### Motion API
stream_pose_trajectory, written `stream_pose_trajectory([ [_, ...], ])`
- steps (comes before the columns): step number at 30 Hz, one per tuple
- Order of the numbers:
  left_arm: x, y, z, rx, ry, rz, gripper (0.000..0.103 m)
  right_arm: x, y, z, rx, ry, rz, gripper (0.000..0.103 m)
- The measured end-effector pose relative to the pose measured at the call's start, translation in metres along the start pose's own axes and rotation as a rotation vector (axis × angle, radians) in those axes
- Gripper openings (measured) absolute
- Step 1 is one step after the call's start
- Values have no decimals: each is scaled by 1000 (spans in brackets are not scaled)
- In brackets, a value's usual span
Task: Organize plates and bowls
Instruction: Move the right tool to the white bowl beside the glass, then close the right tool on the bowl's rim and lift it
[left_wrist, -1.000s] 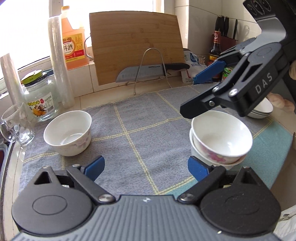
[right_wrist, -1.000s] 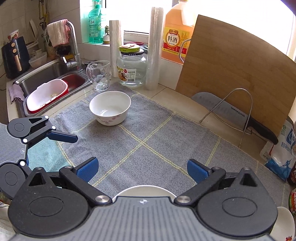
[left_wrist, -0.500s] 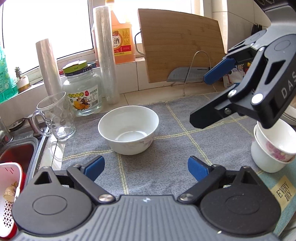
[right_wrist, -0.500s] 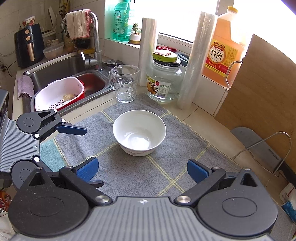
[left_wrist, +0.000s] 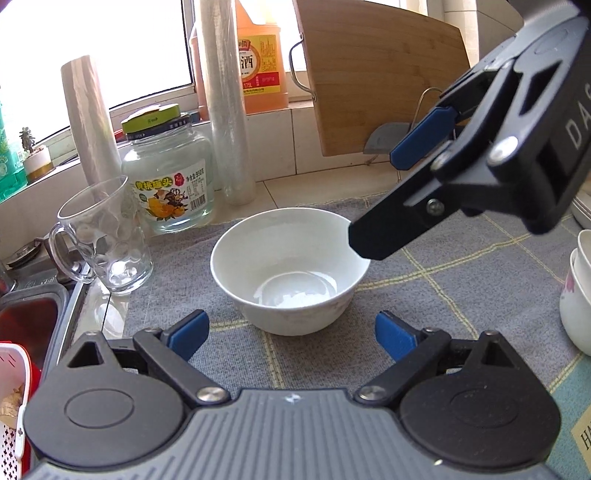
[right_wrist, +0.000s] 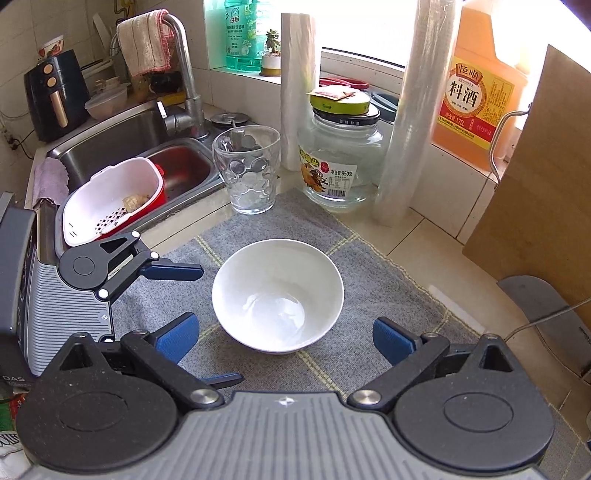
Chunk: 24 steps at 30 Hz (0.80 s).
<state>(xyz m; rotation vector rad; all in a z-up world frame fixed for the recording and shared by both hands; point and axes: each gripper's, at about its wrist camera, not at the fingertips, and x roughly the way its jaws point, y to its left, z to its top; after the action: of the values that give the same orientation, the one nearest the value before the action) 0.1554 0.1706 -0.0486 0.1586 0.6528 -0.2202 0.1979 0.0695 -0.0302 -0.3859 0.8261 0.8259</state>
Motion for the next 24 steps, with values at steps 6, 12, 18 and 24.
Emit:
stream_pose_trajectory([
  [6, 13, 2, 3, 4, 1, -4, 96, 23, -14, 9, 22, 30, 30, 99],
  [12, 19, 4, 4, 2, -9, -10, 96, 44, -21, 16, 27, 58, 58, 94],
  [18, 21, 4, 6, 16, -23, -28, 95, 61, -25, 20, 28, 79, 78, 90],
  [24, 23, 4, 8, 35, -33, -27, 94, 73, -29, 23, 46, 95, 102, 85],
])
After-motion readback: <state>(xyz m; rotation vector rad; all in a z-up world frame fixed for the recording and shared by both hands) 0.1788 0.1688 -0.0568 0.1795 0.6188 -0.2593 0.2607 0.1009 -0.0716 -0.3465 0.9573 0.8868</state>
